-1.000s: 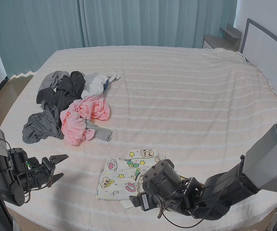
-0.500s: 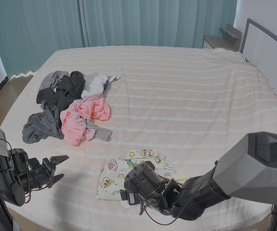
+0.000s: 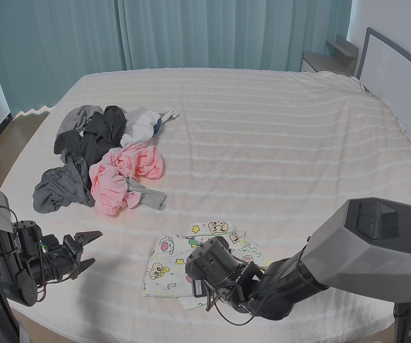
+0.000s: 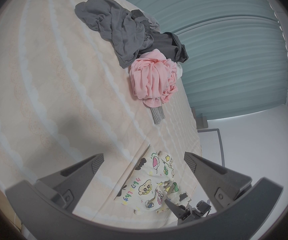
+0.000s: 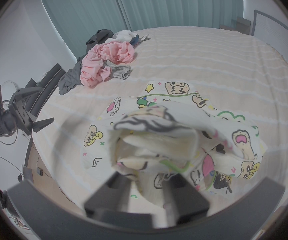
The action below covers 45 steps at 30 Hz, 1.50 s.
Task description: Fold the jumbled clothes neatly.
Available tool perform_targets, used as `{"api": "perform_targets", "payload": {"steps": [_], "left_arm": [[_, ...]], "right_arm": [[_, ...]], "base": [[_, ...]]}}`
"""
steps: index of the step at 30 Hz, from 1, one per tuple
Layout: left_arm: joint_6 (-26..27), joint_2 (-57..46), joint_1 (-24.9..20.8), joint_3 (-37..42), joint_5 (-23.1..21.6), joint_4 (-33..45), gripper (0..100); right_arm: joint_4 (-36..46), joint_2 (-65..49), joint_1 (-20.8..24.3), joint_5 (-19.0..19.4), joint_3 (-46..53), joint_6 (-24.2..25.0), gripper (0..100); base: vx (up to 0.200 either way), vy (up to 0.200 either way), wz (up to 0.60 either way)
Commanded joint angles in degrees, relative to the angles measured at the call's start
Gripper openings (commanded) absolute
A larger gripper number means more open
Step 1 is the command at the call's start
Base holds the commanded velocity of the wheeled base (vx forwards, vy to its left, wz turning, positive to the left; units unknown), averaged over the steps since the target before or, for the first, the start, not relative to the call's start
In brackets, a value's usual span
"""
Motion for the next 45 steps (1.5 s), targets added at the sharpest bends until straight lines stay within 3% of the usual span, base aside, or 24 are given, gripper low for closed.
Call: {"api": "perform_targets", "payload": {"steps": [1,8,16,31,45], "left_arm": [[0.0,0.4,0.0,0.0,0.0,-1.0,100],[0.1,0.5,0.0,0.1,0.1,-1.0,100],[0.1,0.5,0.0,0.1,0.1,-1.0,100],[0.2,0.5,0.0,0.2,0.1,-1.0,100],[0.2,0.8,0.0,0.1,0.1,-1.0,100]], "right_arm": [[0.2,-1.0,-0.1,-0.1,0.8,-0.3,0],[0.5,-4.5,-0.4,-0.9,3.3,-0.7,0],[0.5,-11.4,-4.1,0.0,9.5,-2.0,0],[0.1,-14.6,-16.1,9.9,15.3,-4.4,0],[0.0,-15.2,-18.8,14.7,22.6,-4.8,0]], "base": [[0.000,0.000,0.00],[0.000,0.000,0.00],[0.000,0.000,0.00],[0.000,0.000,0.00],[0.000,0.000,0.00]]}}
